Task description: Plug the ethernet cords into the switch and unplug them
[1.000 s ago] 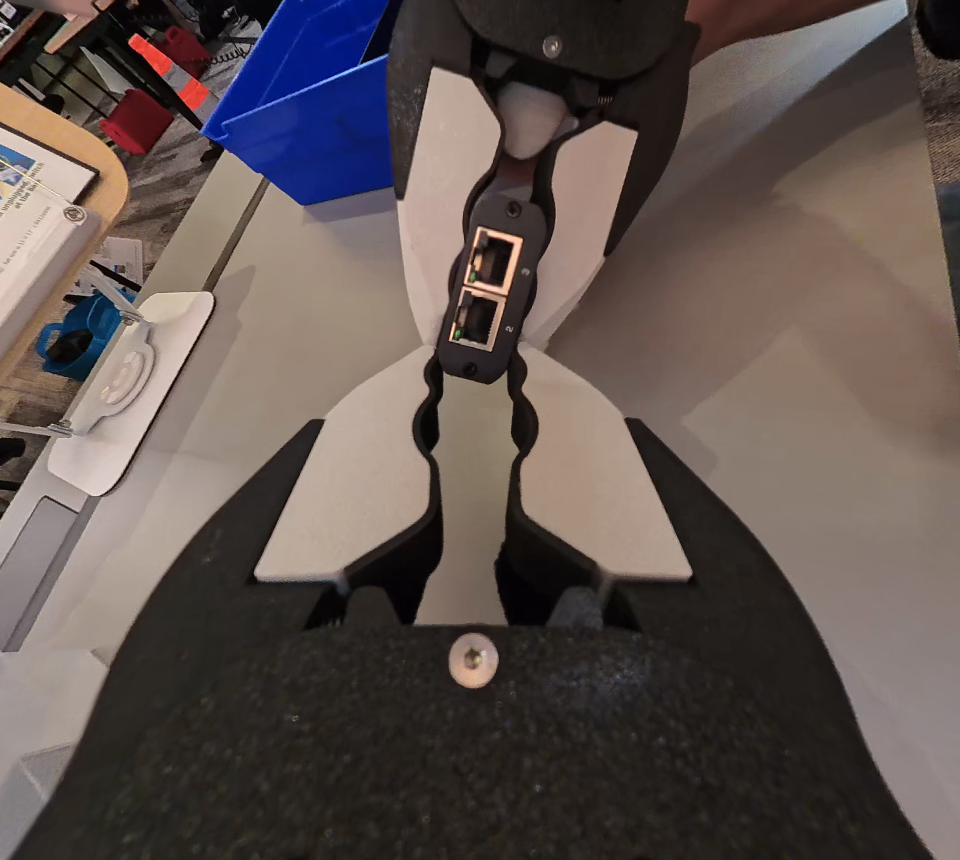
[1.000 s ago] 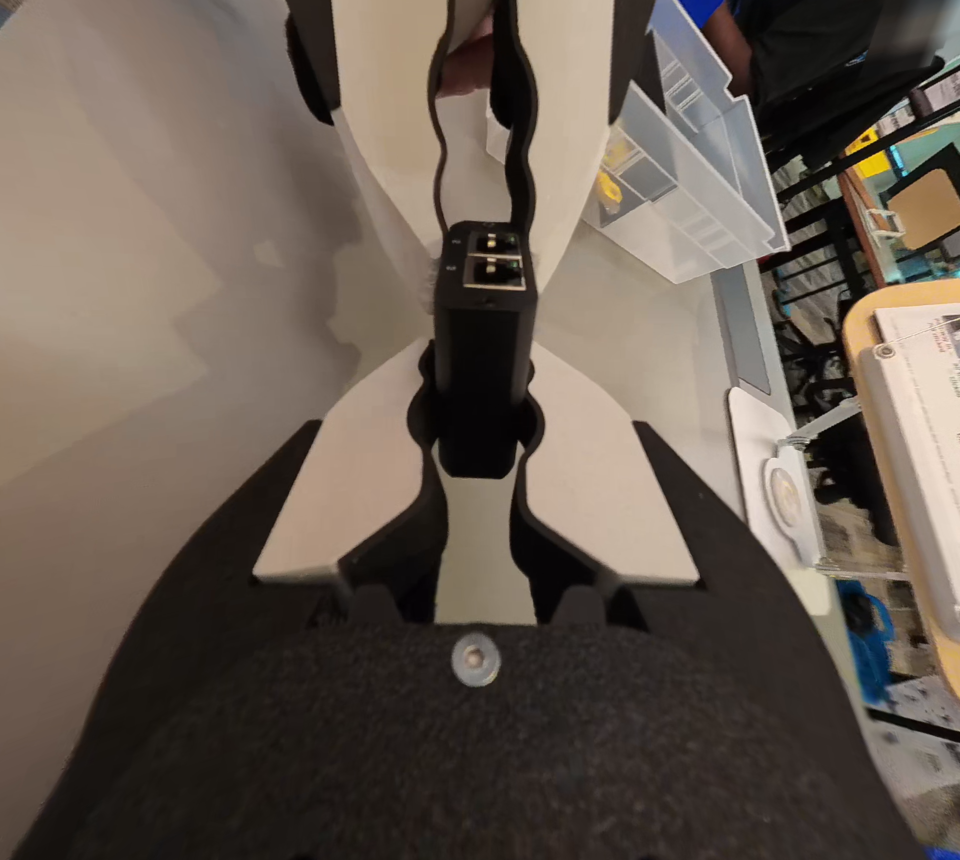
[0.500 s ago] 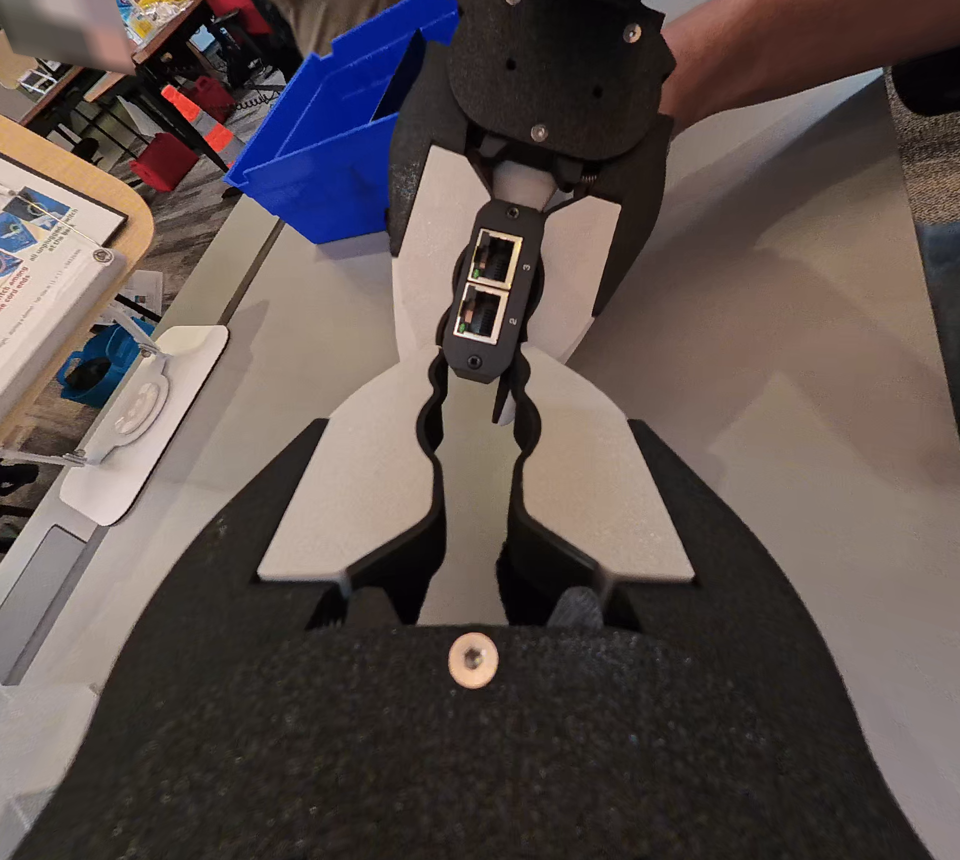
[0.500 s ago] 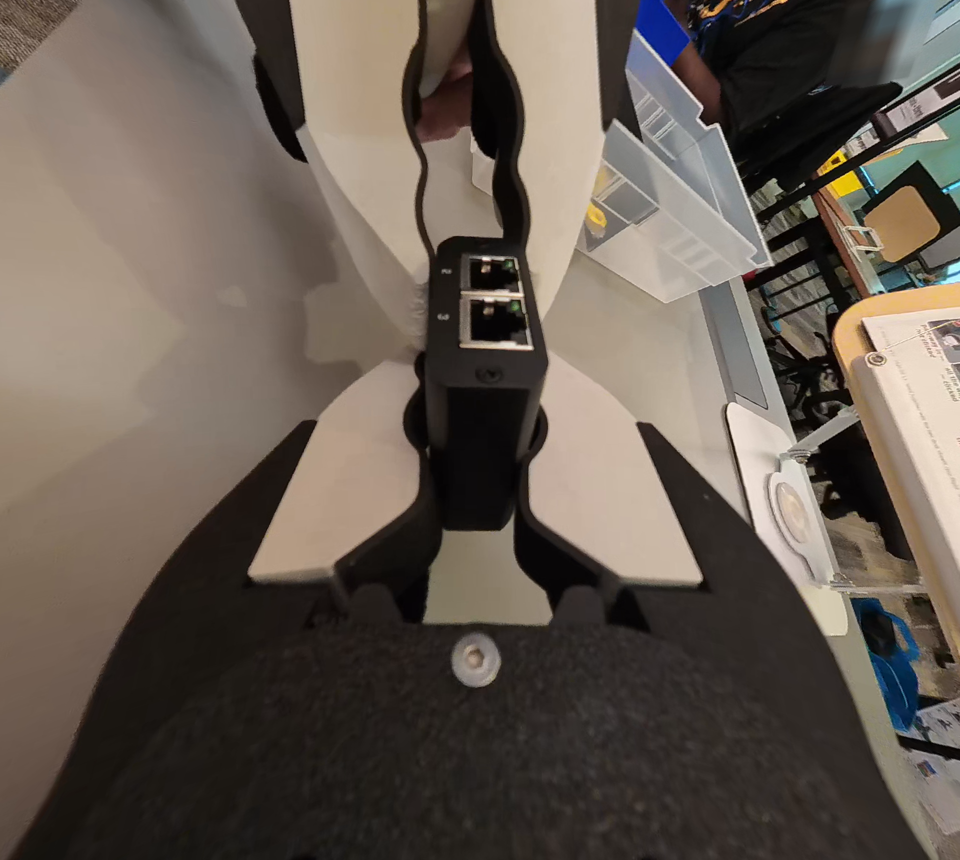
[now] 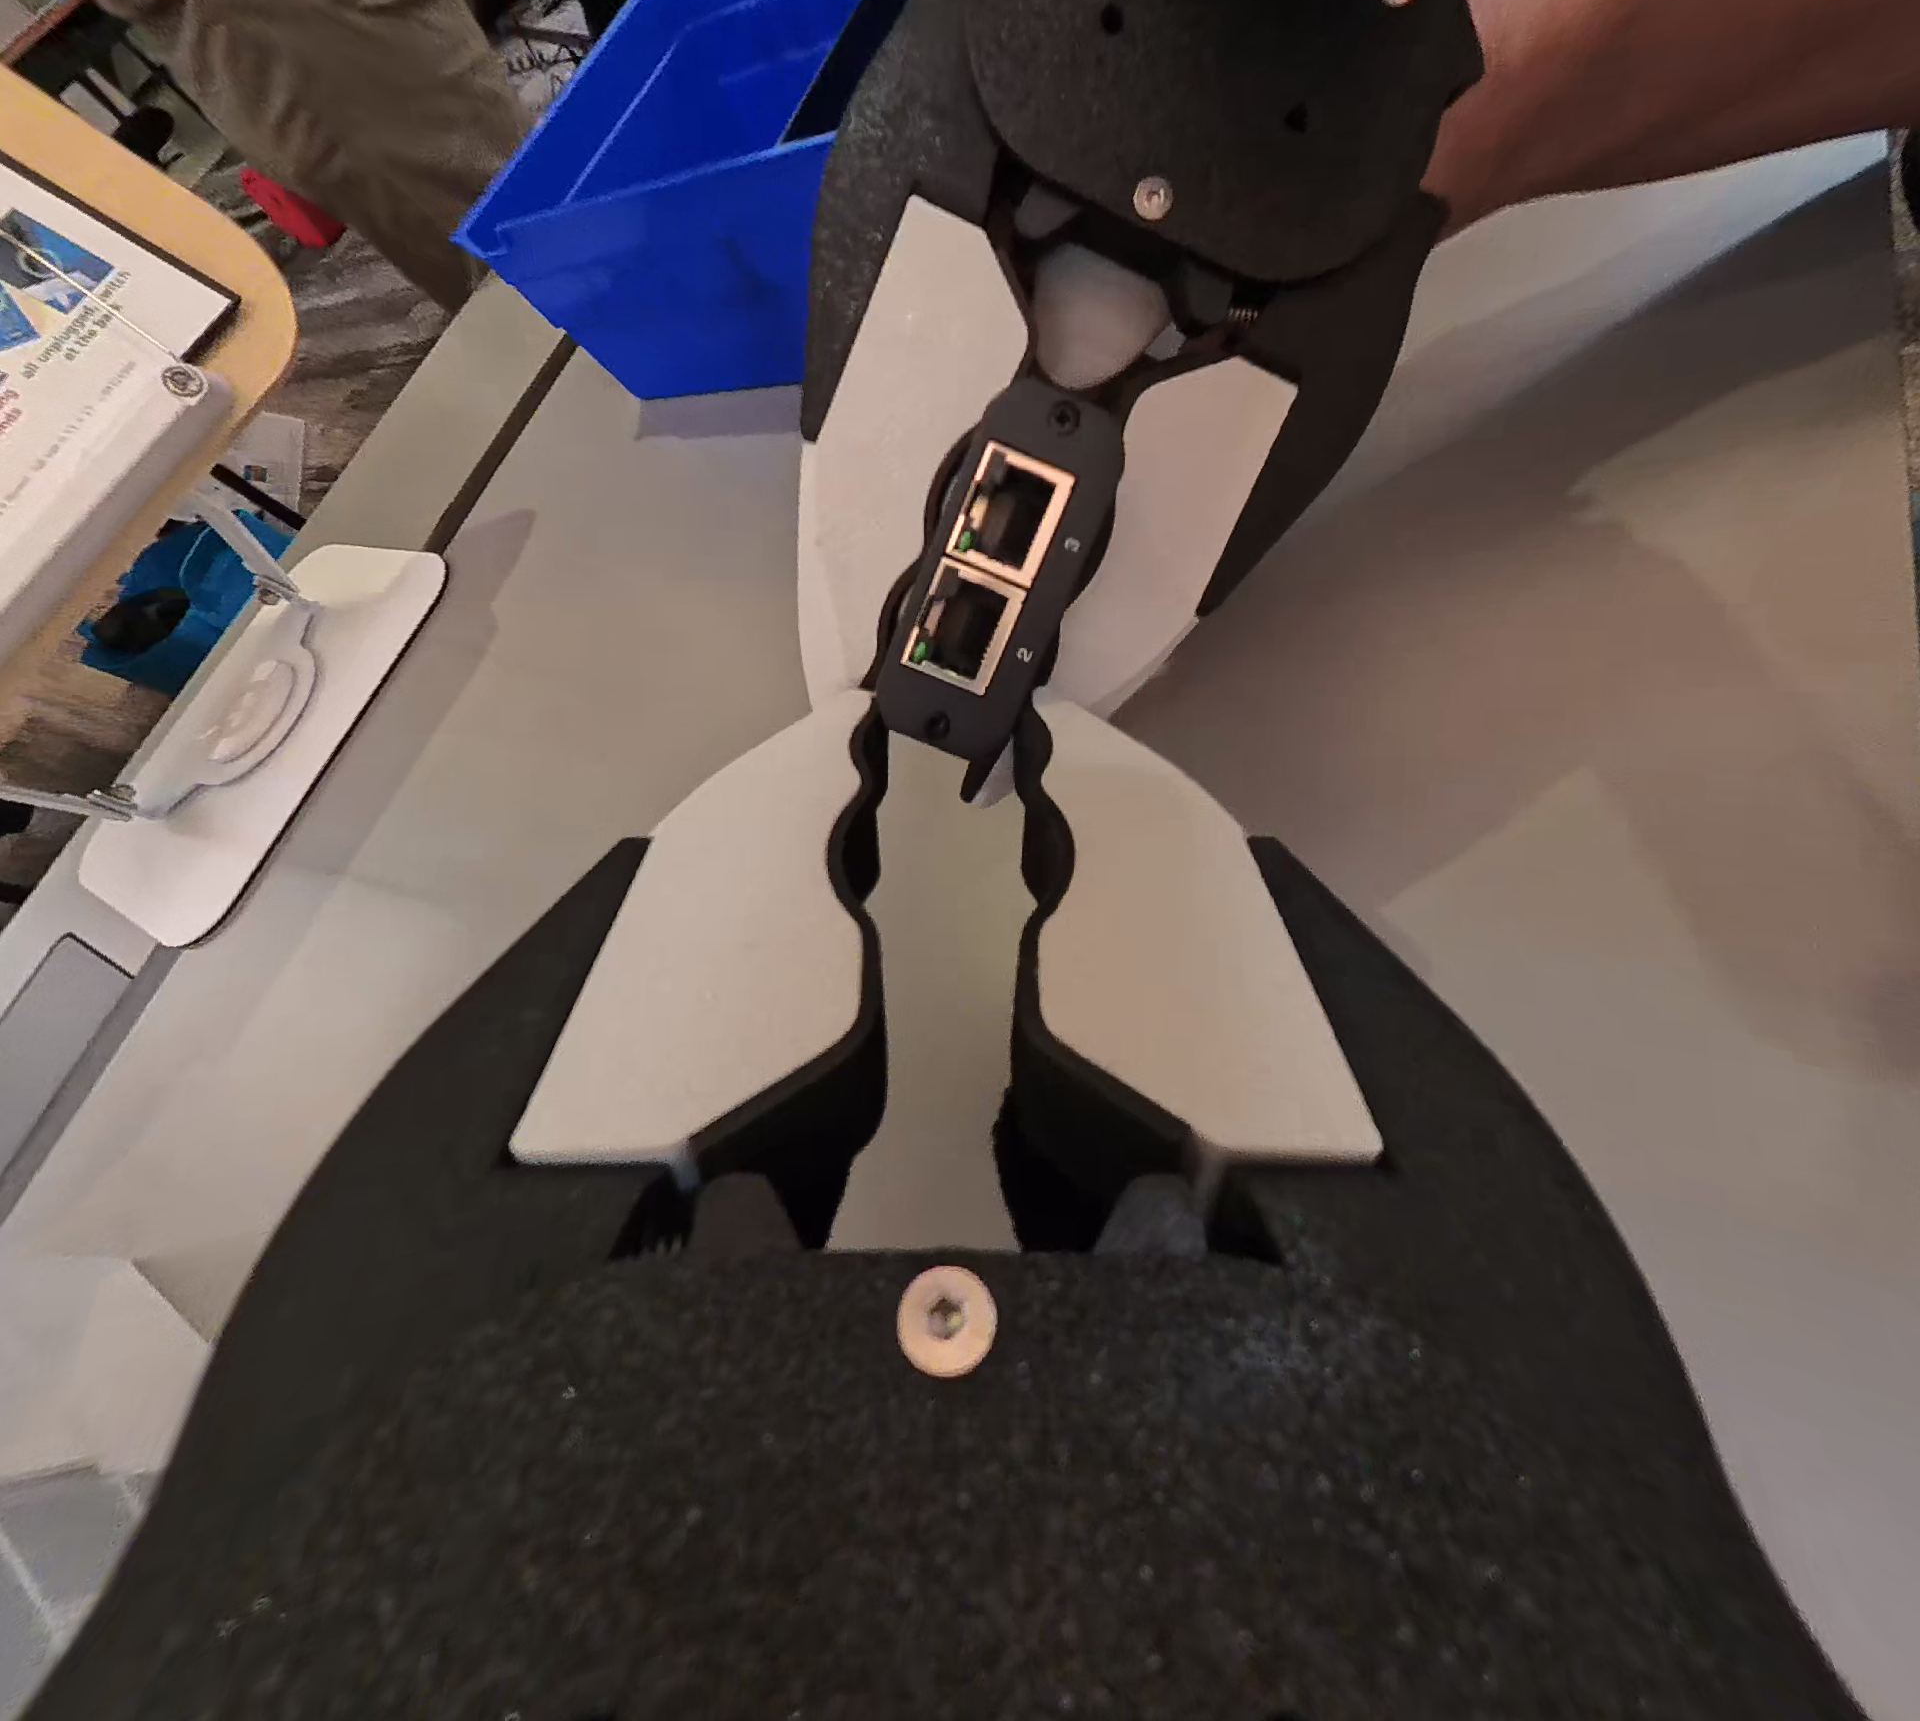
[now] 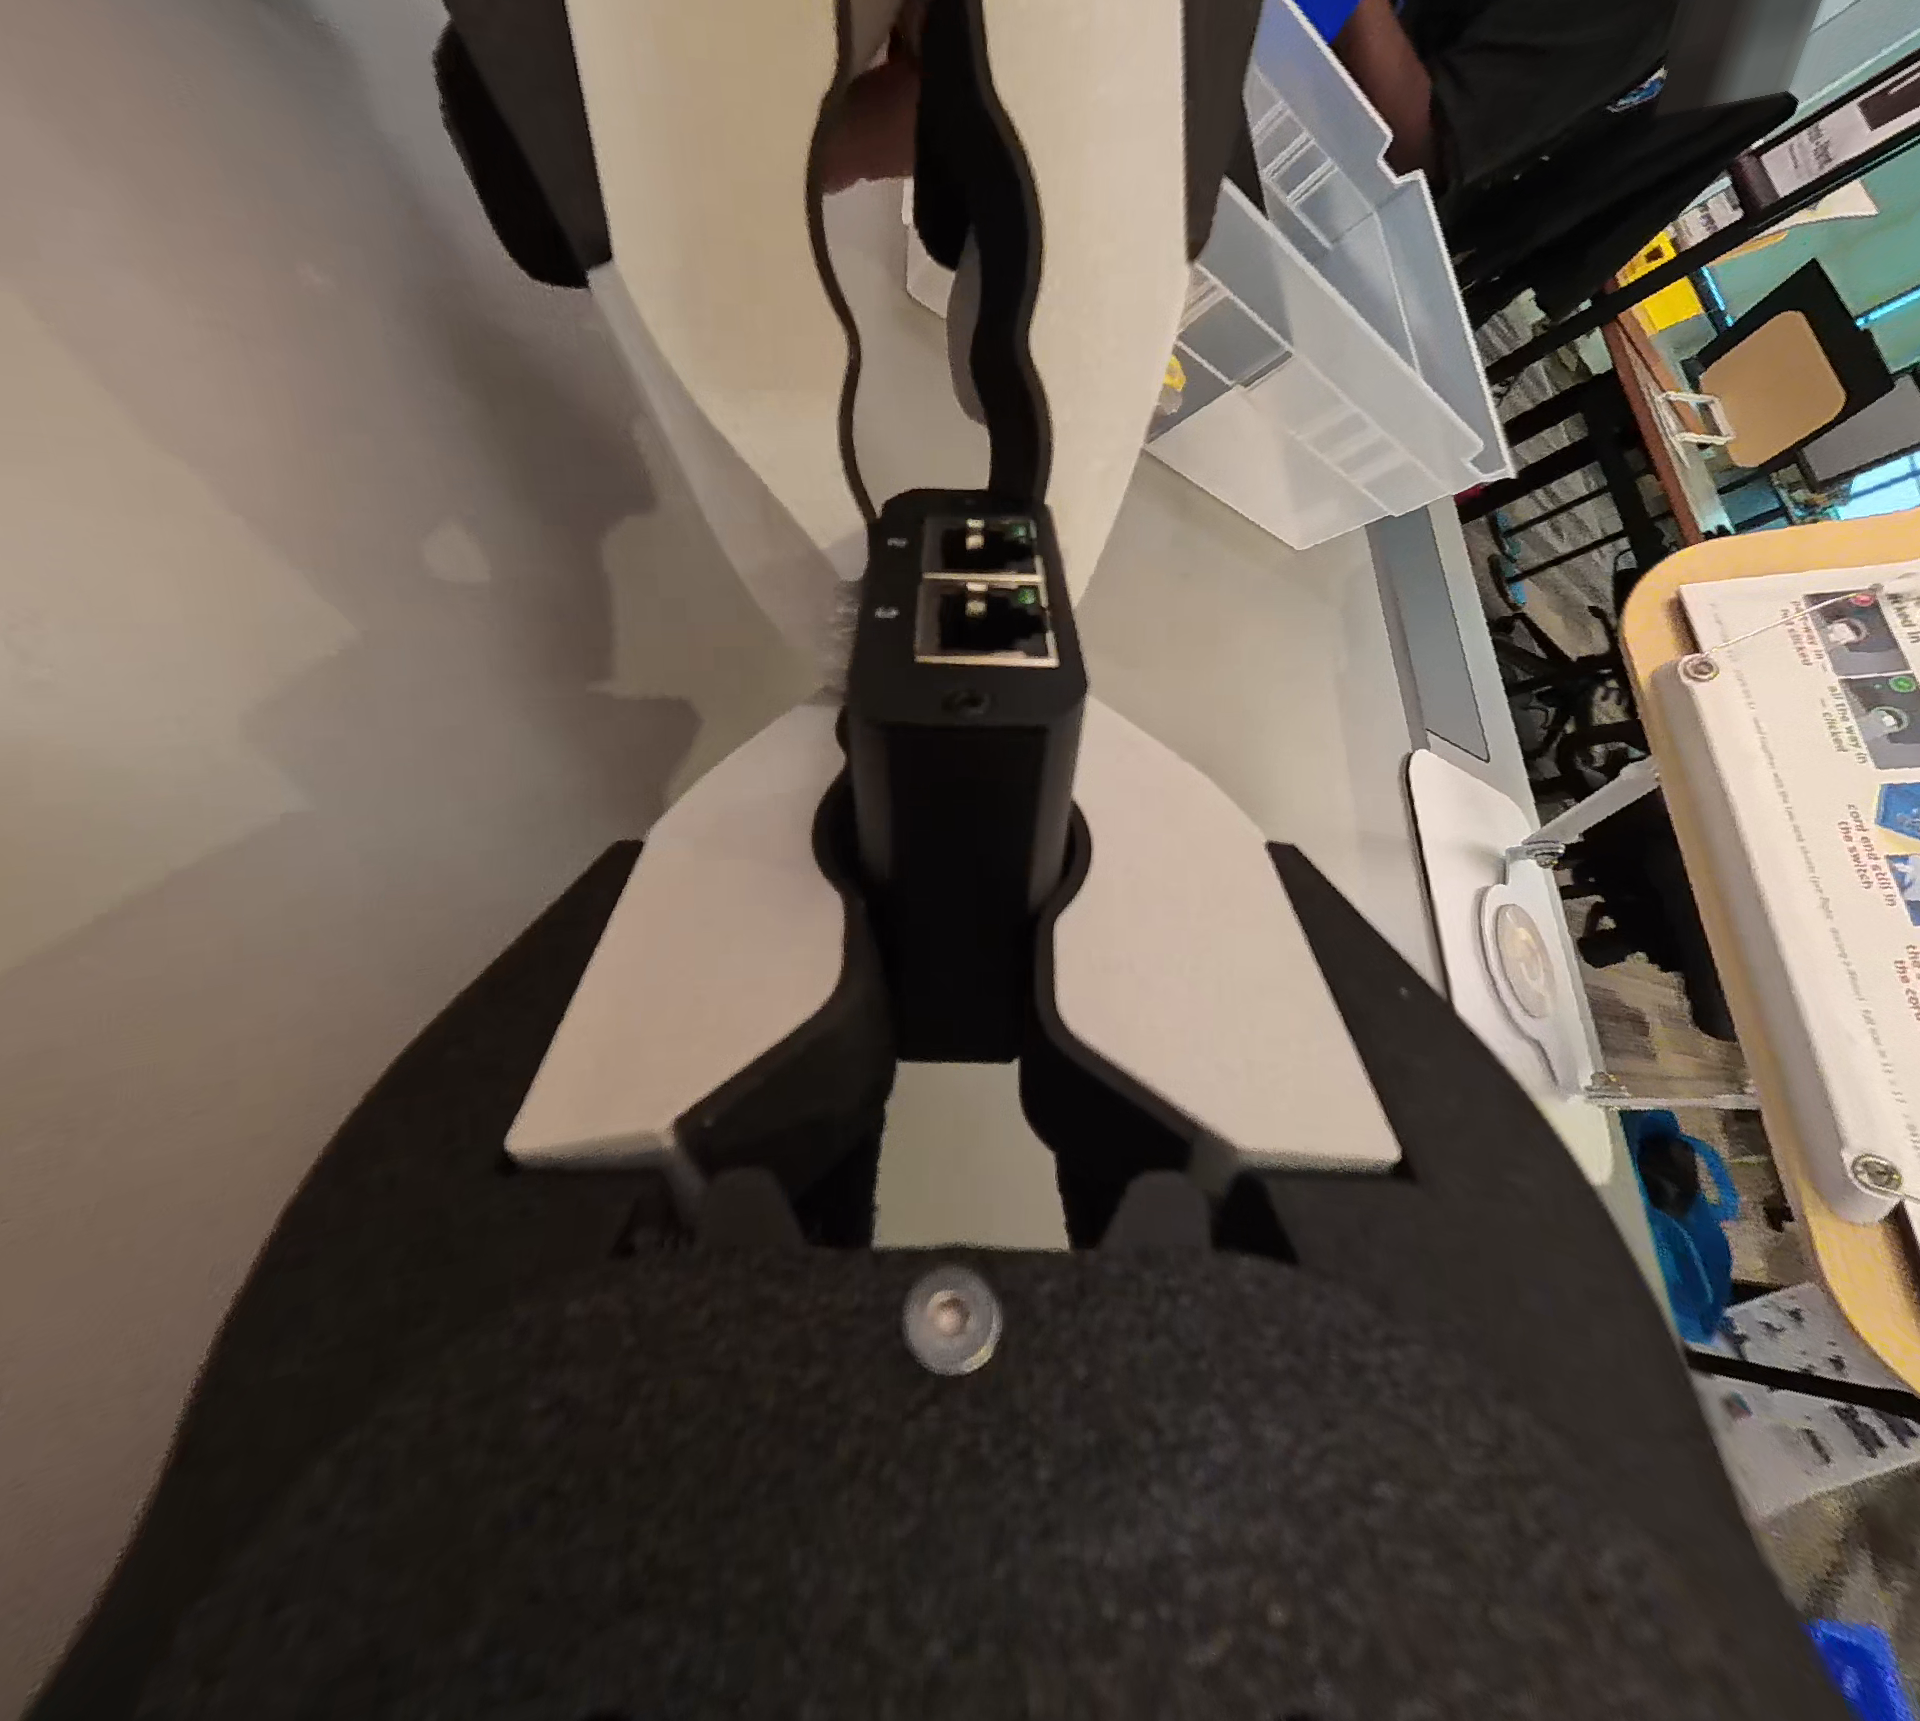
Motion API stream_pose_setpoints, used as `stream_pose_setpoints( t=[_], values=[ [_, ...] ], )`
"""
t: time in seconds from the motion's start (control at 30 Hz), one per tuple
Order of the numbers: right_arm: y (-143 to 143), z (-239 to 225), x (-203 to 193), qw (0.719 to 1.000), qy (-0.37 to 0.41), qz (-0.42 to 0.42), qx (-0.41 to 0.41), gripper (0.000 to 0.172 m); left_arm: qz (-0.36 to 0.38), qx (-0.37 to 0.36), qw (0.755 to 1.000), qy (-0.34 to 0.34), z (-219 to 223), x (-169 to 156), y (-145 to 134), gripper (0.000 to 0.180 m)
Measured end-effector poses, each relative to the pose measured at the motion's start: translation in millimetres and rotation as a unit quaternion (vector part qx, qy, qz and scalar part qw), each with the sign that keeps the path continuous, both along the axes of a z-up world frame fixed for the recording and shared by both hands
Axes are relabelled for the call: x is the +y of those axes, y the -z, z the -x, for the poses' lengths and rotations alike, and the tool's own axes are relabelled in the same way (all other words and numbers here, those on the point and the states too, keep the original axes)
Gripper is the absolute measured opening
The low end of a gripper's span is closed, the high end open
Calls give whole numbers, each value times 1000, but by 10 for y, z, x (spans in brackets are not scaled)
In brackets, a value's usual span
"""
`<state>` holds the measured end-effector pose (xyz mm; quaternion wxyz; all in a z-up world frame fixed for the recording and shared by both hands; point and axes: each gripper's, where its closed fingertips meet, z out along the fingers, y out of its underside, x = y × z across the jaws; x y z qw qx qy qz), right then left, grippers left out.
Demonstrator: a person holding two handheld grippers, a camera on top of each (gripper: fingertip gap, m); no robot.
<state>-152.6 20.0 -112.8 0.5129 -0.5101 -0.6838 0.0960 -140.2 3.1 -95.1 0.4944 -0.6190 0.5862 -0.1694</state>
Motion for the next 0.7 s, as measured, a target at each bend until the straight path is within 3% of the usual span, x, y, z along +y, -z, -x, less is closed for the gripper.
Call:
stream_pose_setpoints(
  t=[0.03,0.3,0.4,0.43,0.53,0.6,0.7],
  values=[
    [-9,5,1,1000,0,7,5,26,4,-8,1000,-2,1,4,-14,23],
    [-80,65,53,1000,-1,-15,-12,27,38,-14,998,-45,98,54,-54,22],
    [-176,123,110,1000,-8,-17,3,26,12,-23,996,-84,212,75,-133,0],
    [-246,129,157,1000,-7,-21,9,26,-14,-35,994,-103,292,91,-205,0],
    [-495,139,338,999,-9,-38,22,26,-43,-101,986,-129,527,-23,-447,14],
    [-677,173,441,997,-25,-71,31,26,-1,-140,977,-159,709,-124,-455,28],
    [-898,235,614,989,-32,-144,27,25,95,-195,957,-193,936,-274,-231,50]
  ],
)
